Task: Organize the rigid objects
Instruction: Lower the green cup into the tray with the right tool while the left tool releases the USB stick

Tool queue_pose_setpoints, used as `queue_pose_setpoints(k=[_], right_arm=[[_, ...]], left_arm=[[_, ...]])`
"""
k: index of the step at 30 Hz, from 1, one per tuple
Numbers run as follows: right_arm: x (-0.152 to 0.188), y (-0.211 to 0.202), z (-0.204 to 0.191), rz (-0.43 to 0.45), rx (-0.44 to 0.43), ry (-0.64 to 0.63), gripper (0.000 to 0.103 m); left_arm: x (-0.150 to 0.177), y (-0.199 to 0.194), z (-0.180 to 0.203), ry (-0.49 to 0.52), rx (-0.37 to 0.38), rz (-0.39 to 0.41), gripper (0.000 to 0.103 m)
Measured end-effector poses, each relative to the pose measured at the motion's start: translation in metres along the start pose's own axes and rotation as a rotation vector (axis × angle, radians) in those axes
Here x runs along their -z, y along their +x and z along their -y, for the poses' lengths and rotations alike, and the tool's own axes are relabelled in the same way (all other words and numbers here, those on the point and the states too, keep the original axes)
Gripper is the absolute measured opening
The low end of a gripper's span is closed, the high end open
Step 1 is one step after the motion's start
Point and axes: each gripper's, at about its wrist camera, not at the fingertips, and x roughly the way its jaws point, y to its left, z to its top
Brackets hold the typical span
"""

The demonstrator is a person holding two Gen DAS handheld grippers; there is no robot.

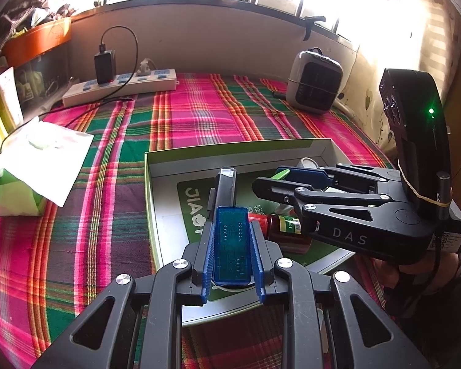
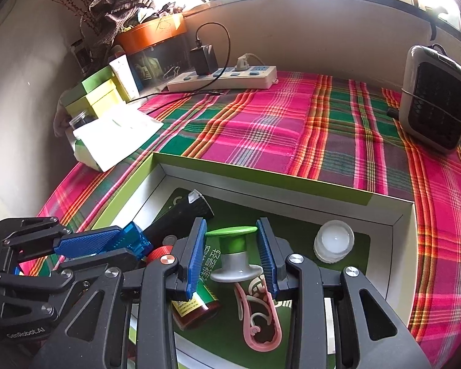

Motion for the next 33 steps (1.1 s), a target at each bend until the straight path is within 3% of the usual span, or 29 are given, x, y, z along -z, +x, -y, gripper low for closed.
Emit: queue_pose_setpoints(k=[27,33], right_arm=[[0.0047,0.0053,-0.007,-0.011,0.001,-0.03,0.035],[0.0065,0.0021,-0.0082,-0.007,0.007,-0.031,0.045]], left_arm=[[0.0019,0.002,-0.0013,-0.014,0.016,-0.012,0.025],[0.0031,-0.0001,-0.0002,-0.013,0.021,-0.011,0.029]])
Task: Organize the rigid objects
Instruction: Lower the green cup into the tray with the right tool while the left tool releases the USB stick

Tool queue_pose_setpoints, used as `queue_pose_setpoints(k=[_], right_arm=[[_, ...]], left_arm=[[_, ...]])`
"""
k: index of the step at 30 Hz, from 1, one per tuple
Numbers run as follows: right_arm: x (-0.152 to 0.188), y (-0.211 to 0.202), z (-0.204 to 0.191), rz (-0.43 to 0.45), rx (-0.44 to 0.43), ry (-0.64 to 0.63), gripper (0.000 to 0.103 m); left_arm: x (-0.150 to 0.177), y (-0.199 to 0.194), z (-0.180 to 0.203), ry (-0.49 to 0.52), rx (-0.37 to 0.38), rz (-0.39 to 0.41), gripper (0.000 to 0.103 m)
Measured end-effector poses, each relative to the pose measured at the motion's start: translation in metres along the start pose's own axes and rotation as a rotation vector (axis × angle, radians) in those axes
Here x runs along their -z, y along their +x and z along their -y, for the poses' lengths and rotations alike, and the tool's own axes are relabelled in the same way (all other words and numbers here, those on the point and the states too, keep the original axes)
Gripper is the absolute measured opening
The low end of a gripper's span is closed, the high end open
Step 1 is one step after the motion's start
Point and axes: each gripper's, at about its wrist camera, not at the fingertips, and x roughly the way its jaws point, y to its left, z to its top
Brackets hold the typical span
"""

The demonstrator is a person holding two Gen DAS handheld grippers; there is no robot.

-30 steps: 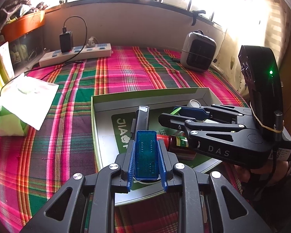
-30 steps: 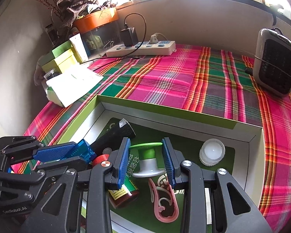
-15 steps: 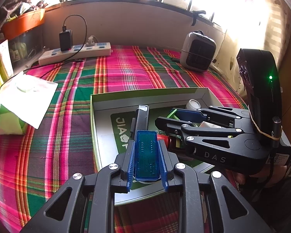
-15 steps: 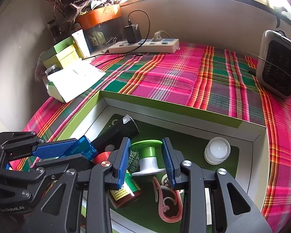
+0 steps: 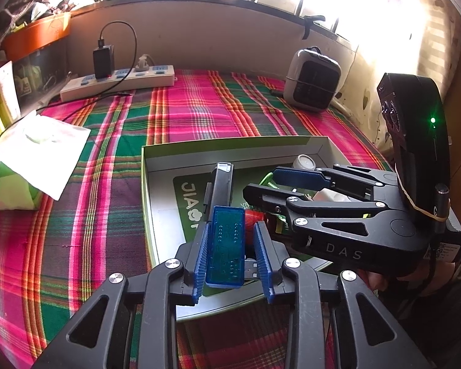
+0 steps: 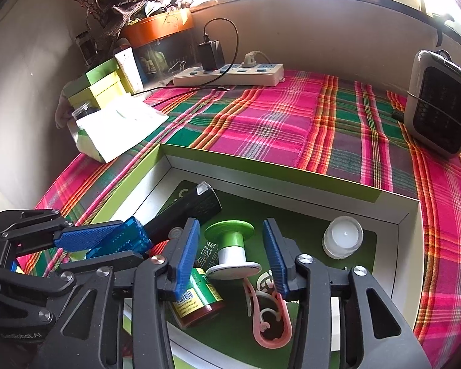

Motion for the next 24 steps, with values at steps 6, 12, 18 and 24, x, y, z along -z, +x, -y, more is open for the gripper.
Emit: queue_pose_setpoints(k=[6,12,18,24], right_arm=[[0.002,-0.008,0.0,0.016,0.01,0.017,0.05],[0.005,-0.017,-0.002,0.026,0.015,0.026,0.051],[0.01,-0.032,-0.003,0.052,0.013,0.058,0.051],[0.017,-0.056,-0.003,0.095,0.02,0.094,0.051]], left_arm=[[0.001,-0.004,0.002,-0.002,0.002,0.006,0.032],[0.004,-0.013,0.004,-0.009,0.007,0.022,0.034],[0.008,-0.026,0.008,-0.003,0.026,0.044,0.036],[0.015,-0.04,0.012,-0.013,0.035,0.06,0.037]])
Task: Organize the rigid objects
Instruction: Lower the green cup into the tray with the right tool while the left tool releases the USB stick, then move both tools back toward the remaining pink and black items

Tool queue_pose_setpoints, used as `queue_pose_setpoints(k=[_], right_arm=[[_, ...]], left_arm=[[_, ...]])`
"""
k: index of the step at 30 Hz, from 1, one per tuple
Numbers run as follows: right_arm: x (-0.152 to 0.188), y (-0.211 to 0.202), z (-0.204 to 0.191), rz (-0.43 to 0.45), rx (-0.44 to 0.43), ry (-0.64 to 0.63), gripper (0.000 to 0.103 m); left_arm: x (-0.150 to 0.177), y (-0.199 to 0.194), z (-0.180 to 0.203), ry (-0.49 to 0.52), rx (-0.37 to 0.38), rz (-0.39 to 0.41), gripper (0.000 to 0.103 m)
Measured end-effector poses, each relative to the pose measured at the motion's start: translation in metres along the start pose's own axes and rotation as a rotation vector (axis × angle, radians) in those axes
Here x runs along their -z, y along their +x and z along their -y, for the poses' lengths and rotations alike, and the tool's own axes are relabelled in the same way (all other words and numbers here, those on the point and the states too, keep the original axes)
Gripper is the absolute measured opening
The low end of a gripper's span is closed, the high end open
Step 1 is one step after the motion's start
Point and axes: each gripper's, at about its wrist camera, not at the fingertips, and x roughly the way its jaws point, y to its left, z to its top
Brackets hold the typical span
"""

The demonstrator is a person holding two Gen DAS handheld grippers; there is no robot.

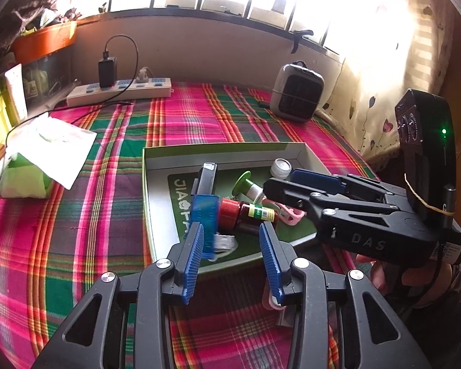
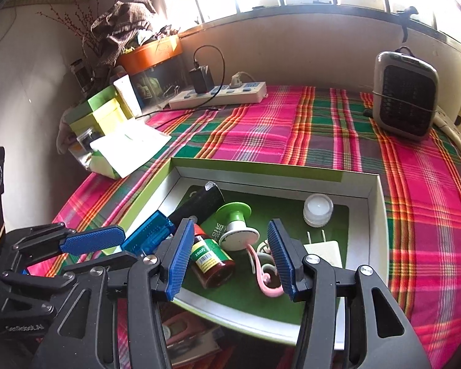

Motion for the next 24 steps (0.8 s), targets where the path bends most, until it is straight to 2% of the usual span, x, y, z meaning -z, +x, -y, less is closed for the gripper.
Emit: queue_pose_setpoints(k=[13,24], right_arm=[[0.034,-0.051,-0.003,0.055,0.023,0.056,0.051],[0.072,-0.048,-0.023,-0.041,0.062,0.035,0.051]], left_arm=[[0.02,-0.031,0.001,-0.032,0.023,0.038,0.037],[0.043,-0.044,-0.009,-0.087,0.043,0.044,0.037]])
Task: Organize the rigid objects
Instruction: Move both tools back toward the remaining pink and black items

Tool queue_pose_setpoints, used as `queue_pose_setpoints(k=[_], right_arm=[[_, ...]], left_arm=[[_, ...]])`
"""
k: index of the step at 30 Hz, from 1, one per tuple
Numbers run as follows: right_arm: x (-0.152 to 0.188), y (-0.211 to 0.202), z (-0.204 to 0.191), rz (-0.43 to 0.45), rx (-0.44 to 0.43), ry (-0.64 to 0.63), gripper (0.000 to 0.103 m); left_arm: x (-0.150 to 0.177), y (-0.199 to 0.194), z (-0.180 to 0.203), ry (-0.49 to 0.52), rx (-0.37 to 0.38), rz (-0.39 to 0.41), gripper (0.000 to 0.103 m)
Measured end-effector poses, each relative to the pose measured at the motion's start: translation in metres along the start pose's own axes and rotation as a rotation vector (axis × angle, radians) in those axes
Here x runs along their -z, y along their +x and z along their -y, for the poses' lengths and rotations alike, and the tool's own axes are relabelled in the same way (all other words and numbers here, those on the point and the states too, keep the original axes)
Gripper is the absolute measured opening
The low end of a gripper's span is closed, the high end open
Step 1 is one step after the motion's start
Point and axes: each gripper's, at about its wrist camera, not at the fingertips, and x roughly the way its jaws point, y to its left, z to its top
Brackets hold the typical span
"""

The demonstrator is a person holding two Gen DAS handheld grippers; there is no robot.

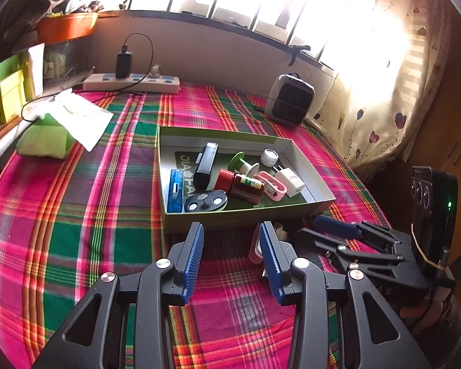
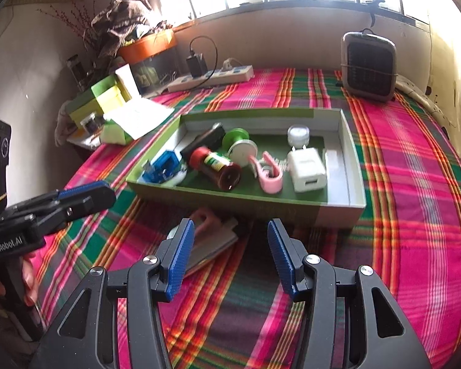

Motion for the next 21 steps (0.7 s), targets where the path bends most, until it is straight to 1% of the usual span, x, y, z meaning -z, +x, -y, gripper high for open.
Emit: queue_pose_setpoints(k=[9,12,15,17,21], right_arm=[[0.016,0.015,-0.022,-0.054,0.009,-0.03,0.051],[0.017,0.02,-0.029,-0.062,0.03,-0.042,0.051],[0.016,0.023,-0.035,-0.065,0.075,-0.057,0.052],[0.016,0.026,-0.038,-0.075,0.089,-0.053,0.057],[0.016,0.033,-0.039,-0.09,0.124,-0.046,0.058]], left_arm=[[0.013,-0.006,-0.012,-0.027,0.003,-0.006,0.037],[0.016,-0.007,-0.016,-0.037,0.008,-0.008,0.037],[0.018,-0.008,-0.02,-0.045,0.014,-0.009,0.037],[0.02,-0.007,-0.022,-0.048,0.017,-0.015,0.037],[0.021,-0.006,-0.023,-0.048,0.029,-0.022,0.037]])
